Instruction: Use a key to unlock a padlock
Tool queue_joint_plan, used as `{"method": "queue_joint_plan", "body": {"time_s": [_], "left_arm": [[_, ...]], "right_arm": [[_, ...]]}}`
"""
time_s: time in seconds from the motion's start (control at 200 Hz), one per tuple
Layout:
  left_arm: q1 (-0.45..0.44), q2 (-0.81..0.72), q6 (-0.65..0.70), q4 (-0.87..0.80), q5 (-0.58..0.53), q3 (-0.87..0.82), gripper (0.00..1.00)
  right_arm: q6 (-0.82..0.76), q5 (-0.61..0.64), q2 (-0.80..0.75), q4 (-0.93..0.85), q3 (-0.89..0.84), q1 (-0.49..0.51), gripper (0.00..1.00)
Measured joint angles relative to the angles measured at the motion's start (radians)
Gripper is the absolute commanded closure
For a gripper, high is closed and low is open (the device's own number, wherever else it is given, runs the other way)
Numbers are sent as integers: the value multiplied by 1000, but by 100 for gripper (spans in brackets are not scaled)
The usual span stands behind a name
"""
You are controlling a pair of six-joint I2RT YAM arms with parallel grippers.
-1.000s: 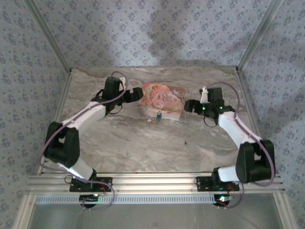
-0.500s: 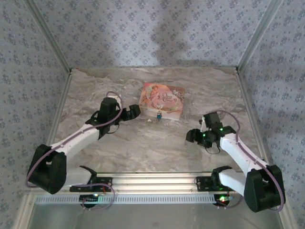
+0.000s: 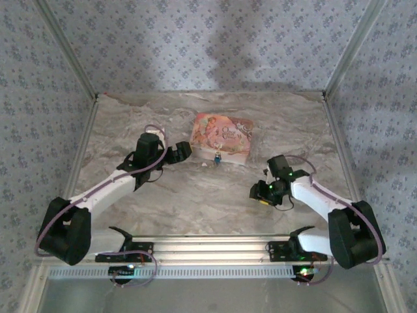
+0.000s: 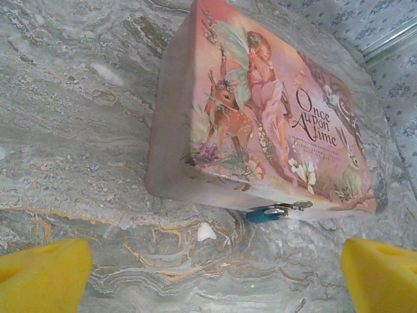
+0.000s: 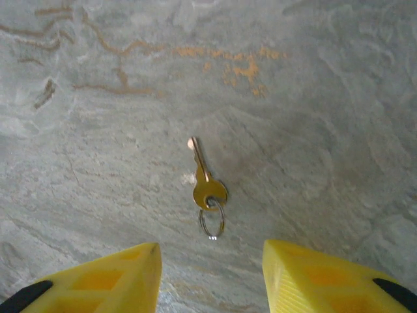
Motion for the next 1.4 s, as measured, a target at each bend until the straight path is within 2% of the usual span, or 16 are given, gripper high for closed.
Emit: {"method": "queue_joint_plan", "body": {"time_s": [0.285, 0.67, 1.059, 1.164, 1.399], "left_arm": [[0, -6, 0, 0, -6, -3, 2], [0, -6, 0, 0, -7, -3, 2], [0, -22, 0, -5, -22, -6, 2], [0, -30, 0, -8, -22, -8, 2], [7, -47, -14, -10, -21, -11, 2]], "right_arm": [[14, 12, 61, 46, 26, 24, 65], [15, 43, 96, 42, 33, 37, 73], [31, 83, 124, 11, 58, 48, 94], [32, 69, 129, 61, 59, 62, 100], [37, 56, 128, 129, 48, 67, 100]]}}
